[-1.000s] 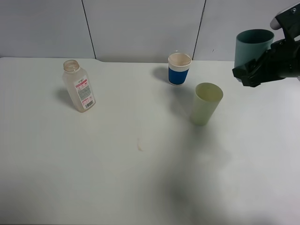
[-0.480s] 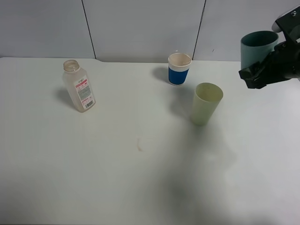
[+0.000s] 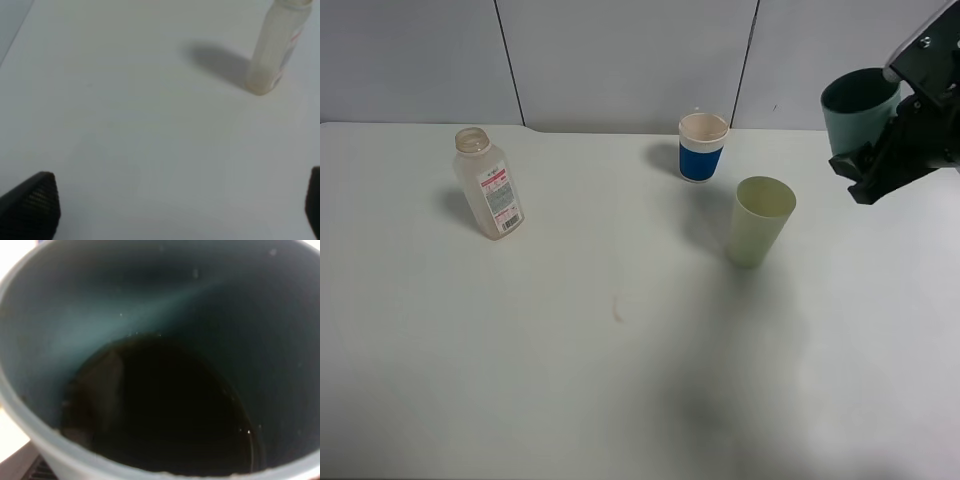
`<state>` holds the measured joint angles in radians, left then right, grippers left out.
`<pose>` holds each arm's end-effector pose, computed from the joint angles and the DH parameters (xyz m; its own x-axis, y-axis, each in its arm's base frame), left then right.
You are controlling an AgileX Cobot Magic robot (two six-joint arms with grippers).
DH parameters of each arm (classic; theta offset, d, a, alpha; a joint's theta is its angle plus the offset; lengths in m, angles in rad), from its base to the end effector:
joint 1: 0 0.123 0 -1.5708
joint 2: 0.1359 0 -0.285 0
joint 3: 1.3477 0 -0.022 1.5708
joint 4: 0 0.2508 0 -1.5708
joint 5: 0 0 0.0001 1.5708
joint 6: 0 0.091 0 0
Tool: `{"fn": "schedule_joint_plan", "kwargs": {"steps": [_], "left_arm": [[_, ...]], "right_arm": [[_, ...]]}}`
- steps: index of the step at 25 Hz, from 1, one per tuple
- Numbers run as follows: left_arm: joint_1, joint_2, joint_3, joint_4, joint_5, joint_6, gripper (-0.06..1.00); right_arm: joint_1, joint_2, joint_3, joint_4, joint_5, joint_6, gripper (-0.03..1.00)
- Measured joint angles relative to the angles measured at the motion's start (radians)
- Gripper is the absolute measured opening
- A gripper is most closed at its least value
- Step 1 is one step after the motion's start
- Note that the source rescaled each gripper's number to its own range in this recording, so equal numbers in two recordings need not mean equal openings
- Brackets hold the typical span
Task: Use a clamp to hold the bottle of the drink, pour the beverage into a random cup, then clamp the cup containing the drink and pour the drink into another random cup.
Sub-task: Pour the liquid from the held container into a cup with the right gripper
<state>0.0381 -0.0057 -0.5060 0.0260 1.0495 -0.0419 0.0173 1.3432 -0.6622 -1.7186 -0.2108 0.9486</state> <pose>-0.0061 0.0018 0.2799 -0.4332 -0.0455 -0.9002 -0.0709 0.9973 -0.0163 0.2659 0.0233 0.2326 -0.2898 -0.6885 -0.6648 -0.5410 0.6909 -0.4796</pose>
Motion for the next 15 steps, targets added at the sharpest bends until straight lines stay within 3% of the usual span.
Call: {"fn": "schedule_joint_plan", "kwargs": {"steps": [6,15], "left_arm": [[0.0,0.0,0.0,0.0,0.0,0.0,1.0],[0.0,0.0,0.0,-0.001,0.0,0.0,1.0]], "right_arm": [[0.043,0.0,0.0,-0.001,-0.002,-0.168,0.0],[0.06,0.0,0.0,-0.002,0.044,-0.241,0.0]]}}
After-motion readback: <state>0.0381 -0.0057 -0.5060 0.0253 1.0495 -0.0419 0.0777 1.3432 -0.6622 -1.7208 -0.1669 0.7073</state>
